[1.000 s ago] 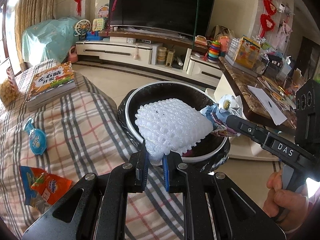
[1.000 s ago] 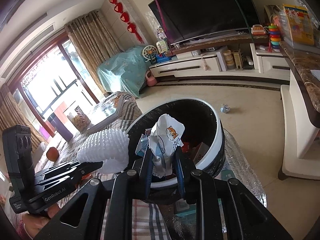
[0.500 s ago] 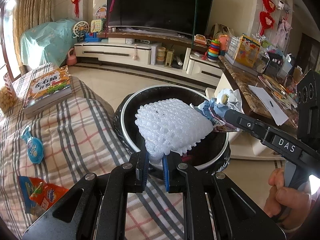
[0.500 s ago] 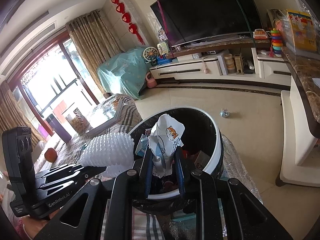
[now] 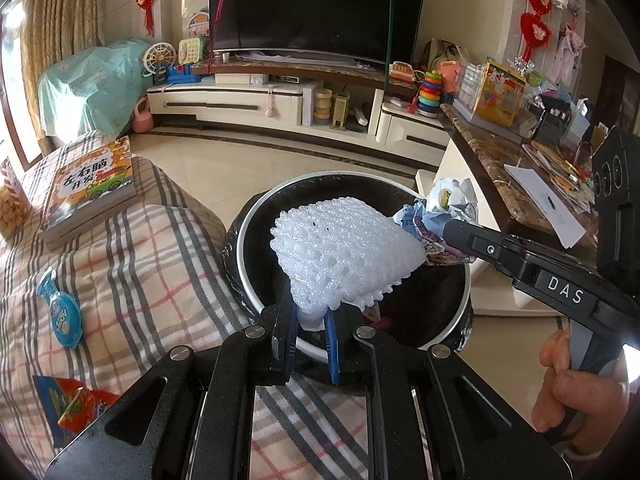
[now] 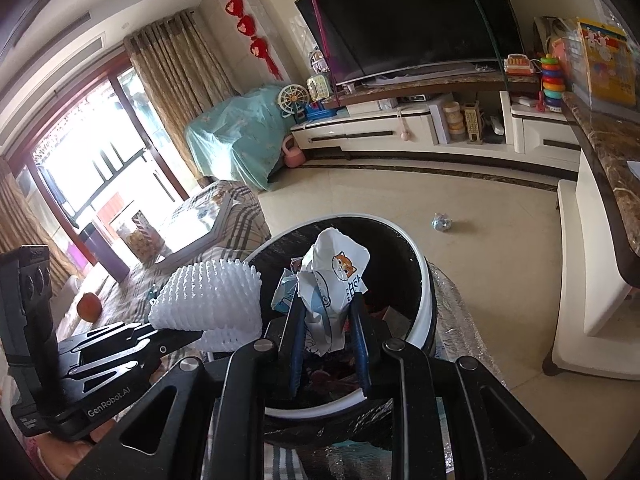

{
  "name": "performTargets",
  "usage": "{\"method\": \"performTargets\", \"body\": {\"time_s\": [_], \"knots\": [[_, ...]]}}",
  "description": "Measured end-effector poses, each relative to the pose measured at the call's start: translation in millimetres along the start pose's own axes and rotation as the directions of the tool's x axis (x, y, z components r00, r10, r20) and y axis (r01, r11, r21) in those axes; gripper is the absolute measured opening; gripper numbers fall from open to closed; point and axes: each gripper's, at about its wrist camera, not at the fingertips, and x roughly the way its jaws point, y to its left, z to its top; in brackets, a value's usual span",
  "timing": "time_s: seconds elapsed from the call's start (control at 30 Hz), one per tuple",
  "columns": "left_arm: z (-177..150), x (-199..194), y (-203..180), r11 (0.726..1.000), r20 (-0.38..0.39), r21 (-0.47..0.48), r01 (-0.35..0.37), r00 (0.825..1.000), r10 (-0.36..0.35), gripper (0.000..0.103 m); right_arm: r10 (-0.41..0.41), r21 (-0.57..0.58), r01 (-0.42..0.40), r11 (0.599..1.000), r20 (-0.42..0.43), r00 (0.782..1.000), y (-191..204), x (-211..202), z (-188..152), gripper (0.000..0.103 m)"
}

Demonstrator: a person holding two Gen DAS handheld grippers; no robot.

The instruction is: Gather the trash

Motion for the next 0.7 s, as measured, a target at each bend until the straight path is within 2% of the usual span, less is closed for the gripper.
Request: {"method": "performTargets", "body": {"time_s": [0.6, 0.7], "knots": [[5, 13, 0, 1.000, -0.021, 0.004, -0.006, 1.000, 0.006, 0.011, -0.029, -0.030, 0.028, 0.999, -0.032, 0.999, -1, 16, 10, 0.025], [7, 15, 0, 1.000, -0.021, 0.001, -0.003, 1.000, 0.003, 0.014, -0.031, -0.028, 0.030, 0.999, -0.039, 0.999, -2, 19, 11, 0.025]]}}
